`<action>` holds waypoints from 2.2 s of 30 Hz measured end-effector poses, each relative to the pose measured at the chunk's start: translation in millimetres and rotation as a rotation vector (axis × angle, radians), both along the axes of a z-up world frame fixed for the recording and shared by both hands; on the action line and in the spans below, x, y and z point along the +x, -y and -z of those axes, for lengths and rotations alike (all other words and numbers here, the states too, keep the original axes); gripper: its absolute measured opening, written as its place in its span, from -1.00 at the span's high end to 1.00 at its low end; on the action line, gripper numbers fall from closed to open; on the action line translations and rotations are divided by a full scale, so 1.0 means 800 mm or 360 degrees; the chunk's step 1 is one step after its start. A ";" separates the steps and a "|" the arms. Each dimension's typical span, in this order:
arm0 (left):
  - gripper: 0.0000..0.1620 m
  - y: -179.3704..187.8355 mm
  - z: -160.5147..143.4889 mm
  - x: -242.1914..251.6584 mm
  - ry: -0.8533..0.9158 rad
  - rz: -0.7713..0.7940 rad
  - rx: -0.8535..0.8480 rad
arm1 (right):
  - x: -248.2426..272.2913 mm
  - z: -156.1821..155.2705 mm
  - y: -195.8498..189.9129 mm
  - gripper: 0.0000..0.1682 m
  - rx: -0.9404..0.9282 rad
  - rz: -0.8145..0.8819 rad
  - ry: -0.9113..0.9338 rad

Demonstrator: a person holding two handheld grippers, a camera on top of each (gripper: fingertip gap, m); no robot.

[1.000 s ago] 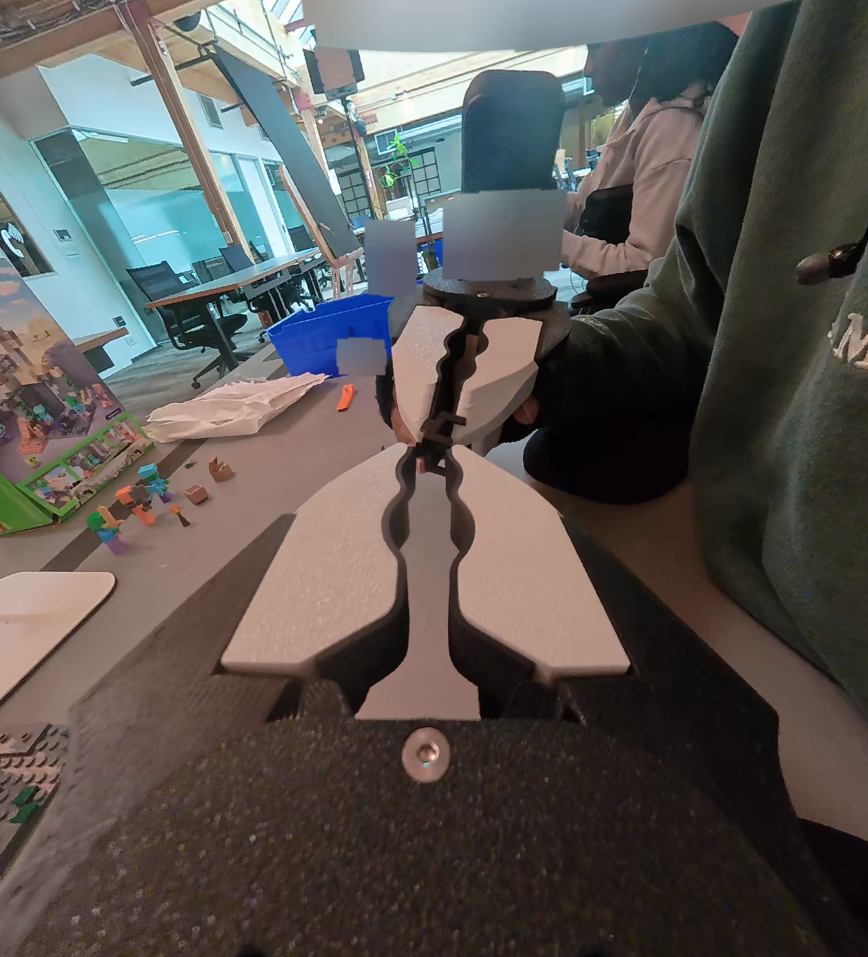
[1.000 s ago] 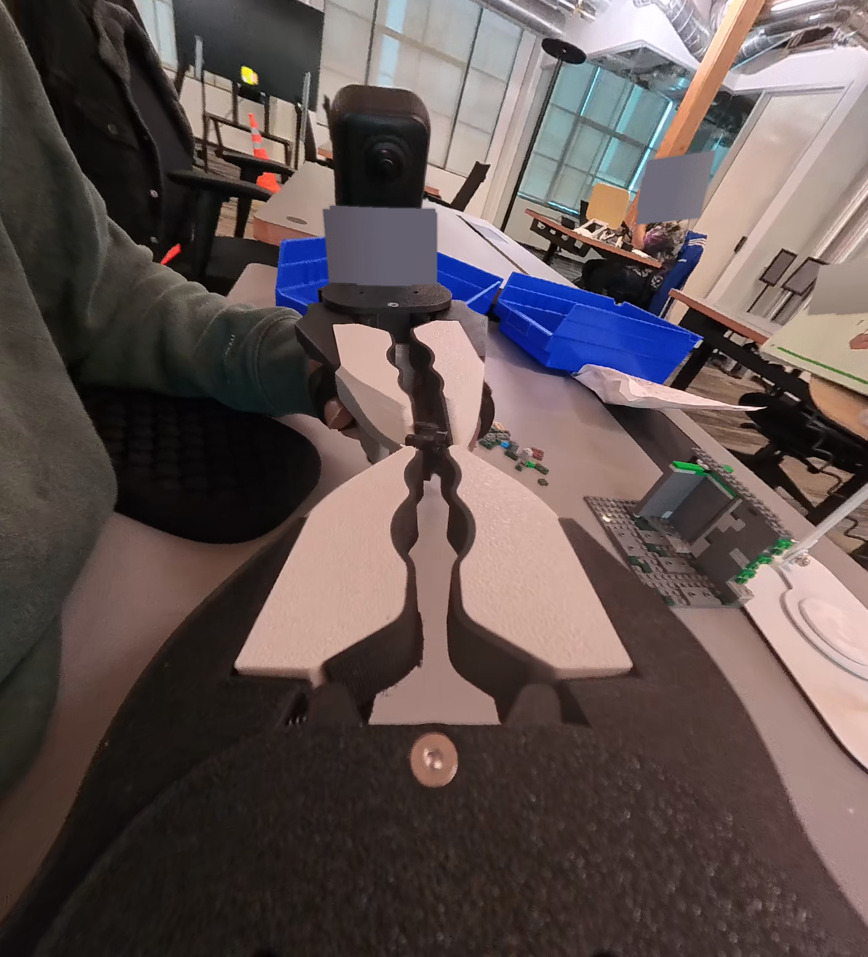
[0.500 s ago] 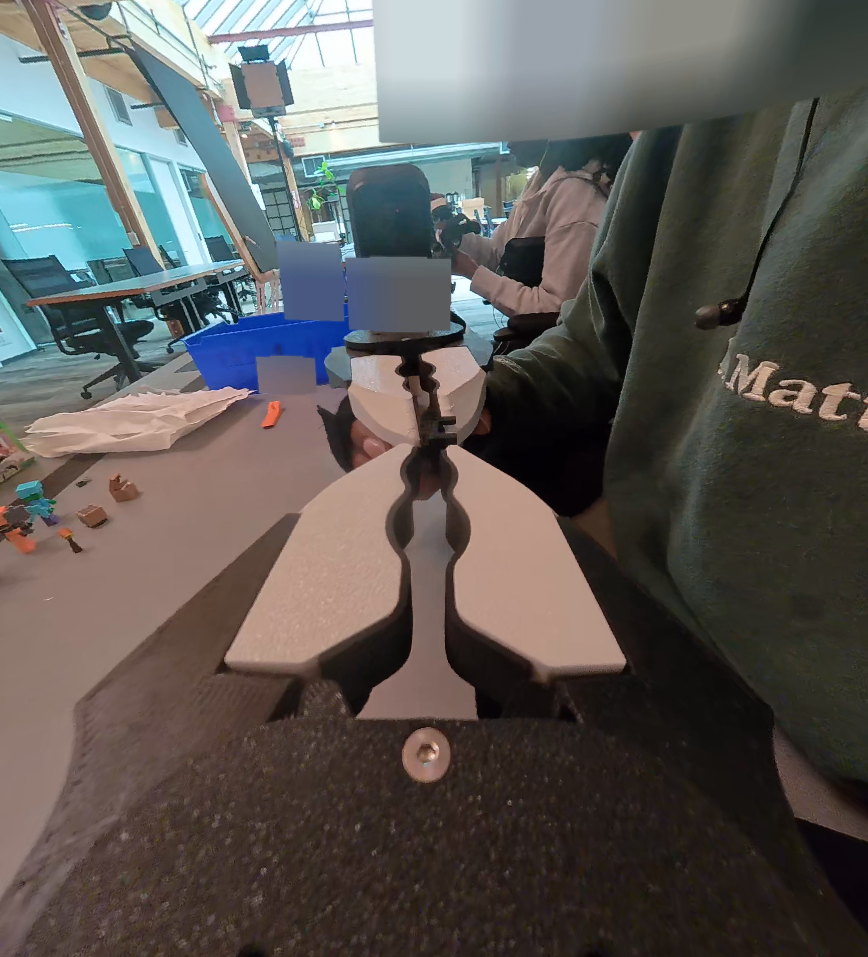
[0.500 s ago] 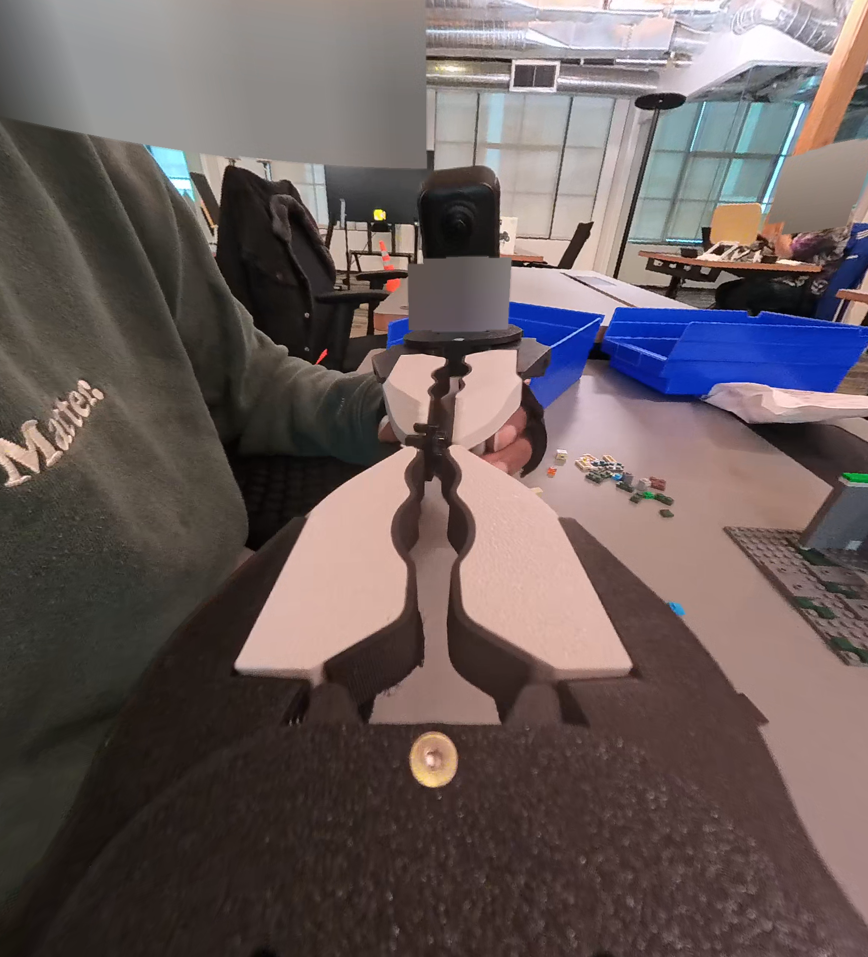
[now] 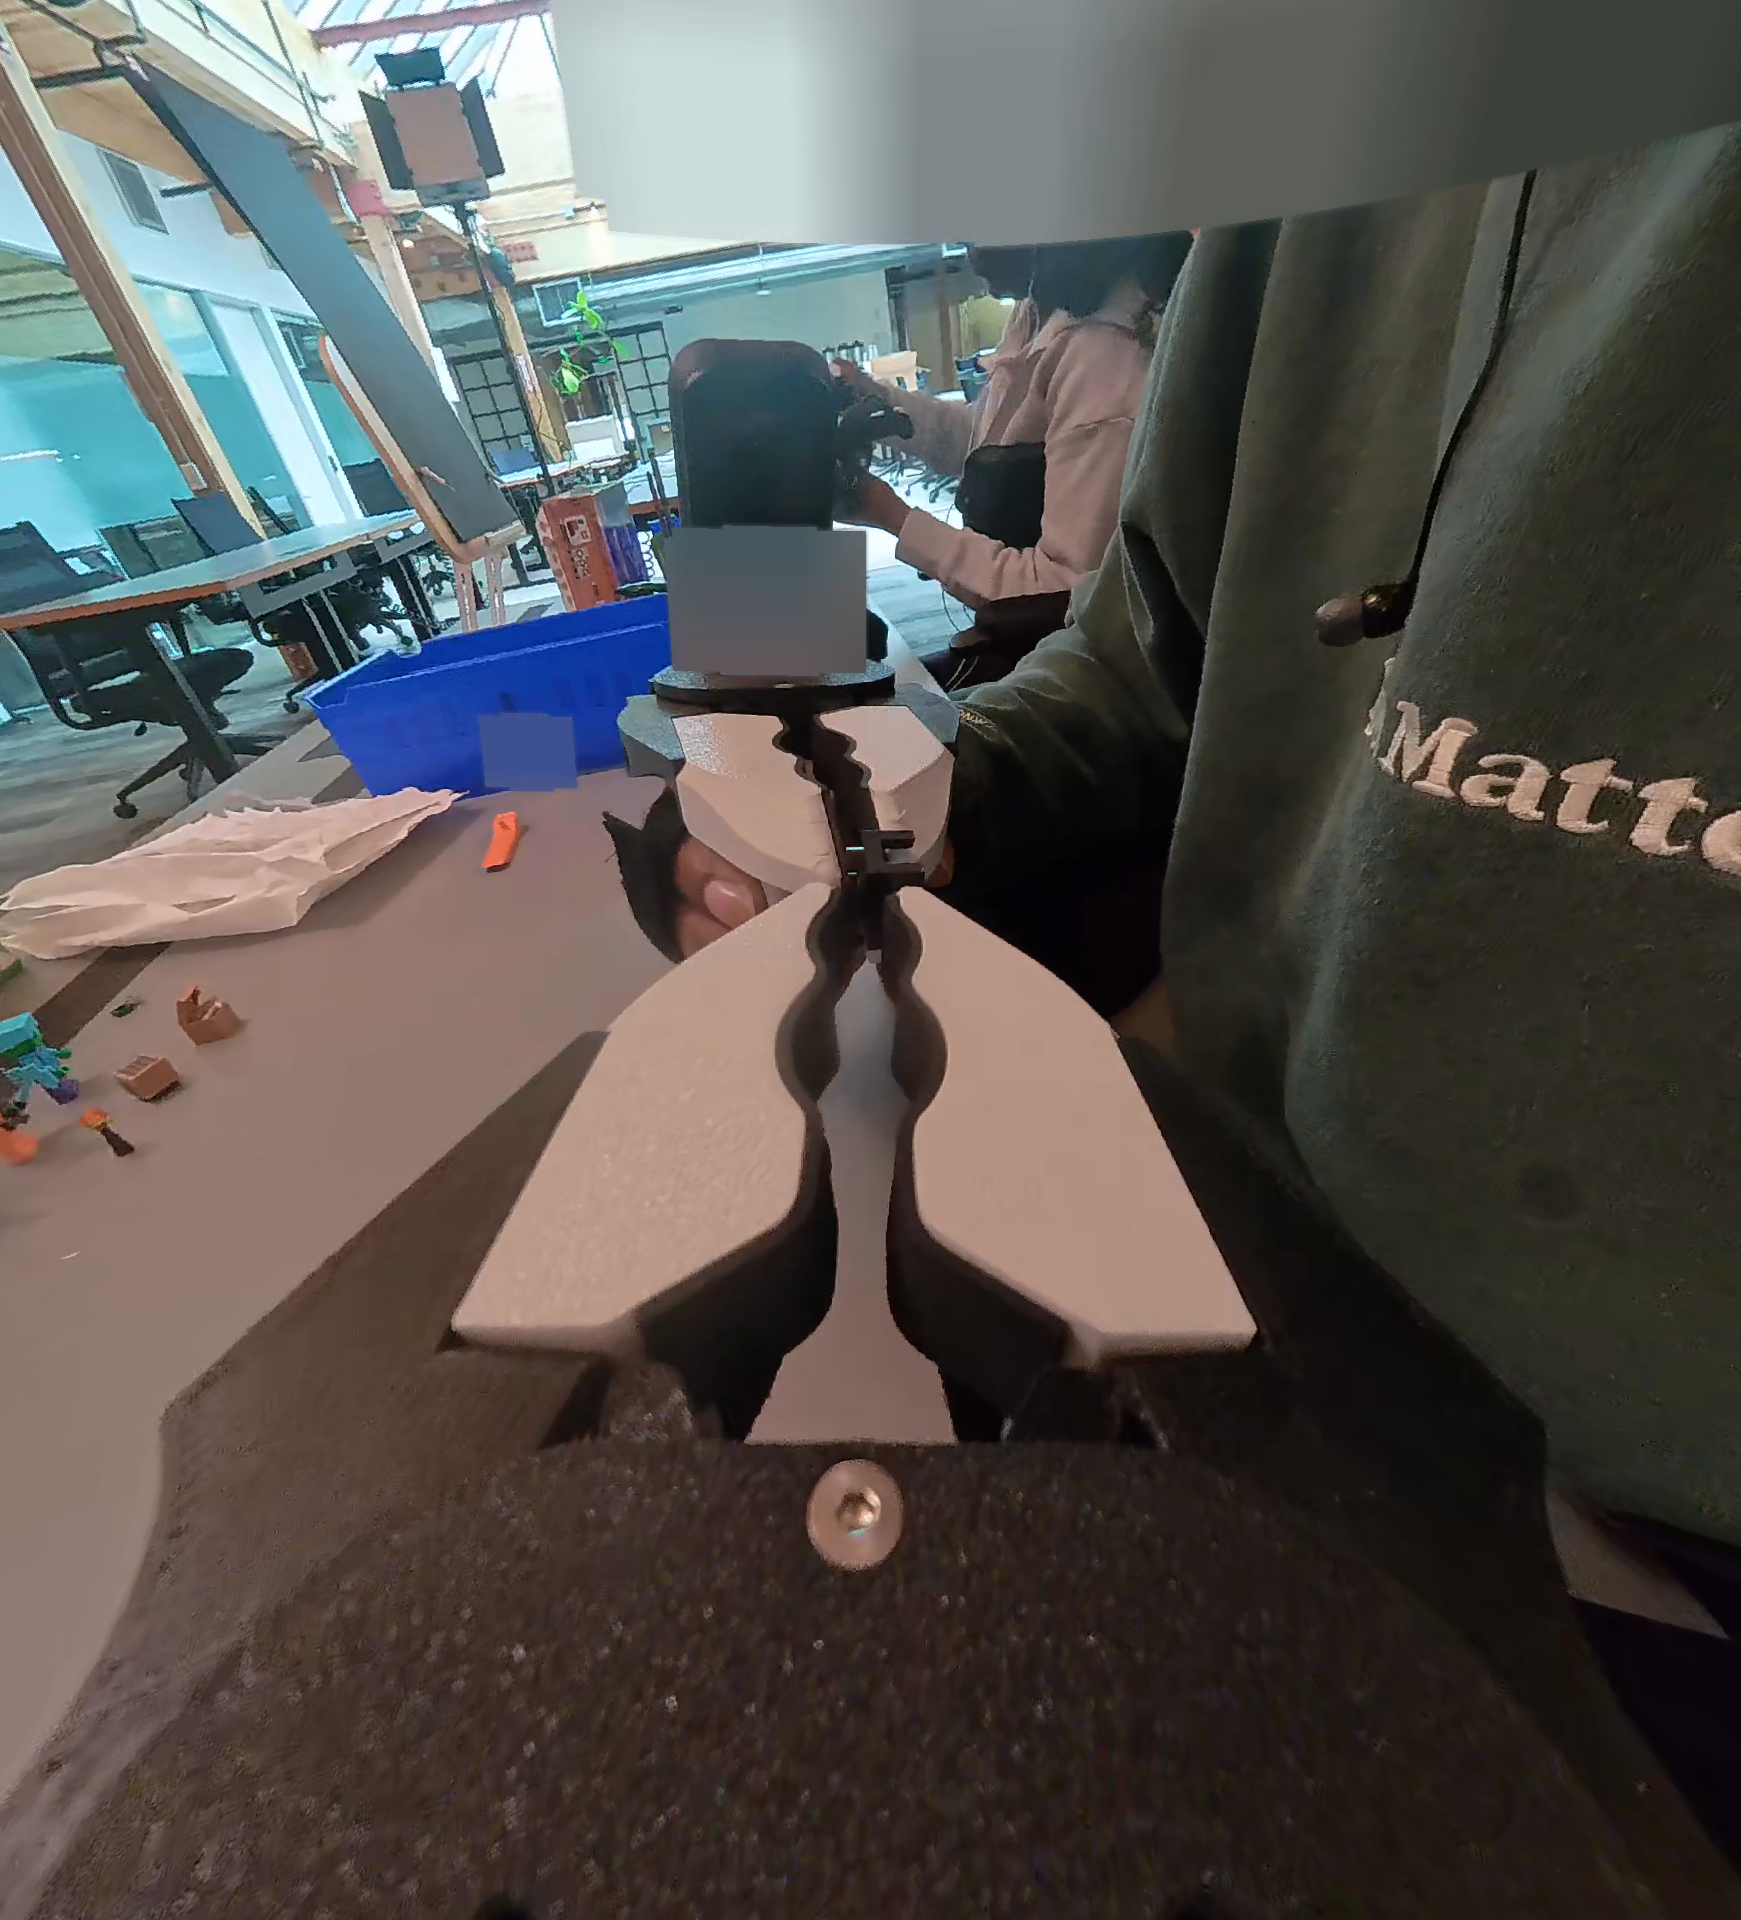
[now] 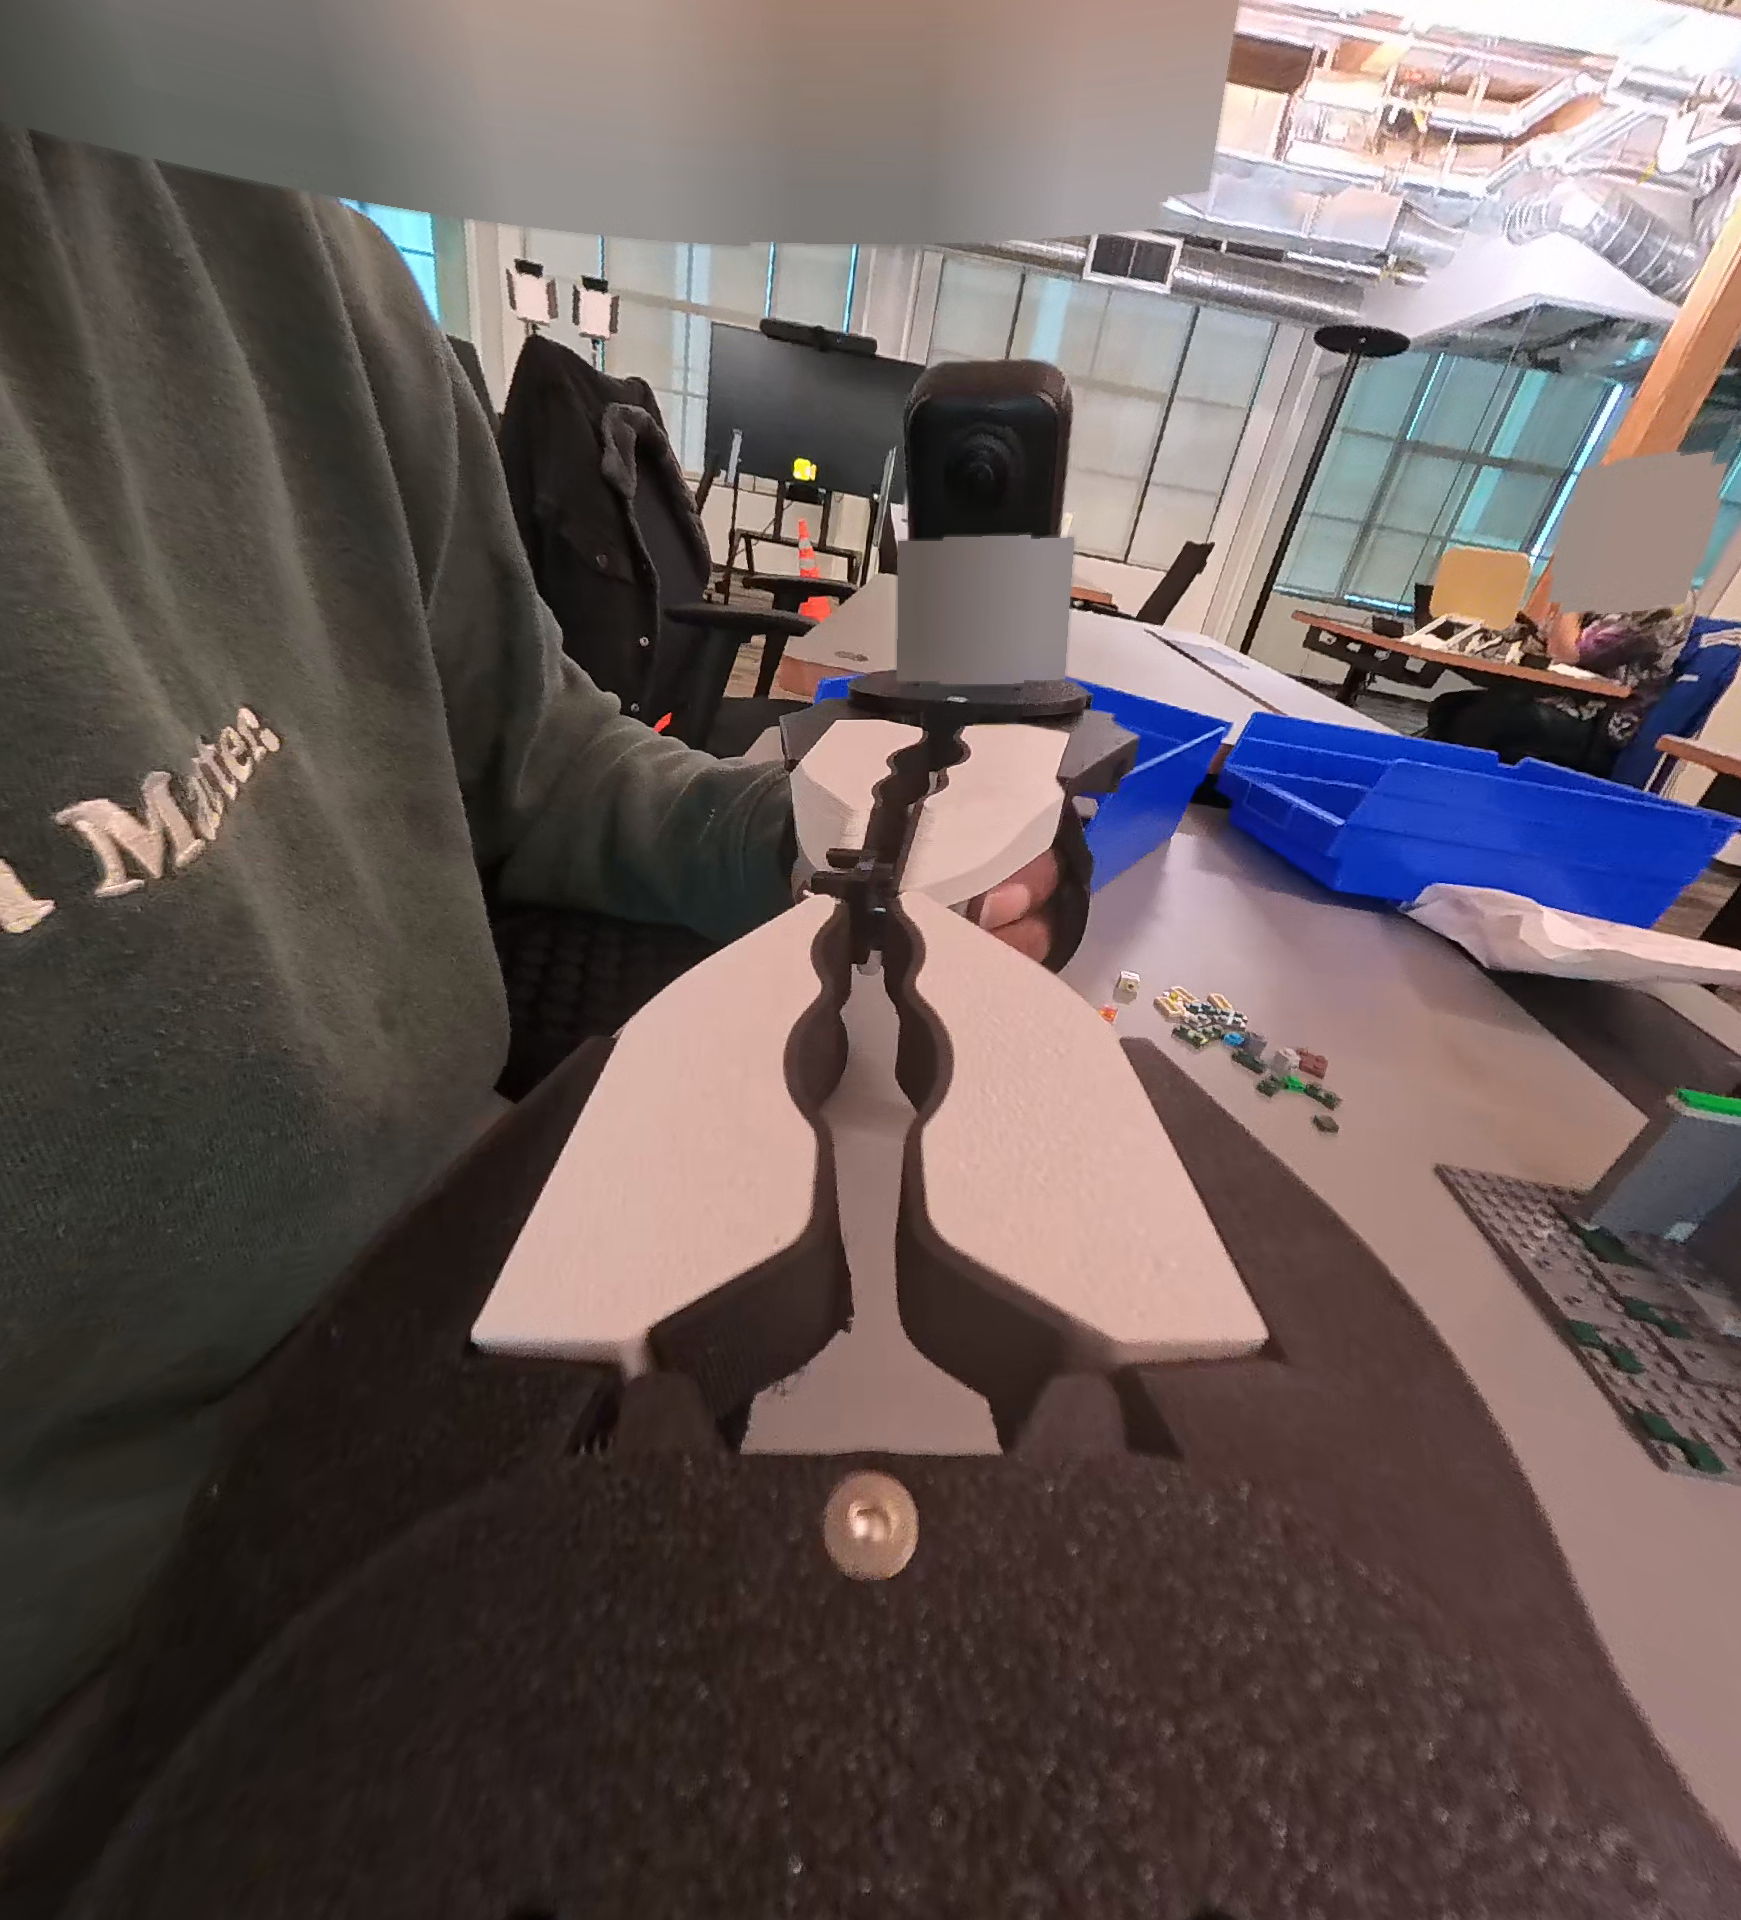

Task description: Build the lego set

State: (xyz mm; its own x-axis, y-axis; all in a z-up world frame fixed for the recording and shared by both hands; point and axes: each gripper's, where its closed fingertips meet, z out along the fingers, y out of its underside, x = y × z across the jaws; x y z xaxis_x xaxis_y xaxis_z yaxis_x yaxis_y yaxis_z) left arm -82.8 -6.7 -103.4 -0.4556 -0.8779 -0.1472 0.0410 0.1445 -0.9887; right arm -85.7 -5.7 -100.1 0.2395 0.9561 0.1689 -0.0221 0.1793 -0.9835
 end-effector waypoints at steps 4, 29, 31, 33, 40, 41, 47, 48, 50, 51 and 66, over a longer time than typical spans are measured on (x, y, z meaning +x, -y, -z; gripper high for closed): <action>0.92 -0.005 0.002 0.002 -0.0004 -0.0031 0.0007 | 0.002 0.002 -0.006 0.93 -0.0006 0.0046 0.0006; 0.80 -0.063 0.040 0.027 -0.0049 -0.0602 0.0465 | 0.024 0.046 -0.065 0.92 -0.1768 -0.0157 -0.0504; 0.80 -0.064 0.041 0.029 -0.0087 -0.0590 0.0365 | 0.030 0.049 -0.070 0.90 -0.1538 -0.0022 -0.0359; 0.80 -0.072 0.046 0.031 -0.0152 -0.0608 0.0223 | 0.041 0.053 -0.075 0.85 -0.1156 0.0165 -0.0117; 0.80 -0.073 0.061 0.032 -0.0349 -0.0469 -0.0172 | 0.042 0.078 -0.069 0.70 -0.0384 0.0356 0.0417; 0.80 -0.070 0.064 0.033 -0.0372 -0.0442 -0.0187 | 0.040 0.080 -0.069 0.70 -0.0368 0.0360 0.0441; 0.80 -0.063 0.079 0.036 -0.0451 -0.0430 -0.0130 | 0.036 0.085 -0.065 0.81 -0.0365 0.0336 0.0475; 0.80 -0.063 0.080 0.036 -0.0453 -0.0425 -0.0129 | 0.037 0.085 -0.064 0.82 -0.0373 0.0334 0.0480; 0.80 -0.063 0.081 0.037 -0.0456 -0.0432 -0.0127 | 0.037 0.087 -0.066 0.82 -0.0389 0.0344 0.0494; 0.80 -0.065 0.082 0.037 -0.0456 -0.0447 -0.0124 | 0.038 0.088 -0.067 0.82 -0.0395 0.0359 0.0506; 0.86 -0.151 0.132 0.025 -0.0687 -0.1021 0.0064 | 0.105 0.156 -0.158 0.82 -0.0428 0.0449 0.0870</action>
State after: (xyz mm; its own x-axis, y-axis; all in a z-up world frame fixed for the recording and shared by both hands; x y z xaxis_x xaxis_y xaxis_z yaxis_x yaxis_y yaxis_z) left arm -62.8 113.7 -209.2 0.1164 -0.9872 -0.1095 -0.4506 0.0457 -0.8915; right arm -1.6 120.6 -224.6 0.4341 0.8952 0.1014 0.5036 -0.1478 -0.8512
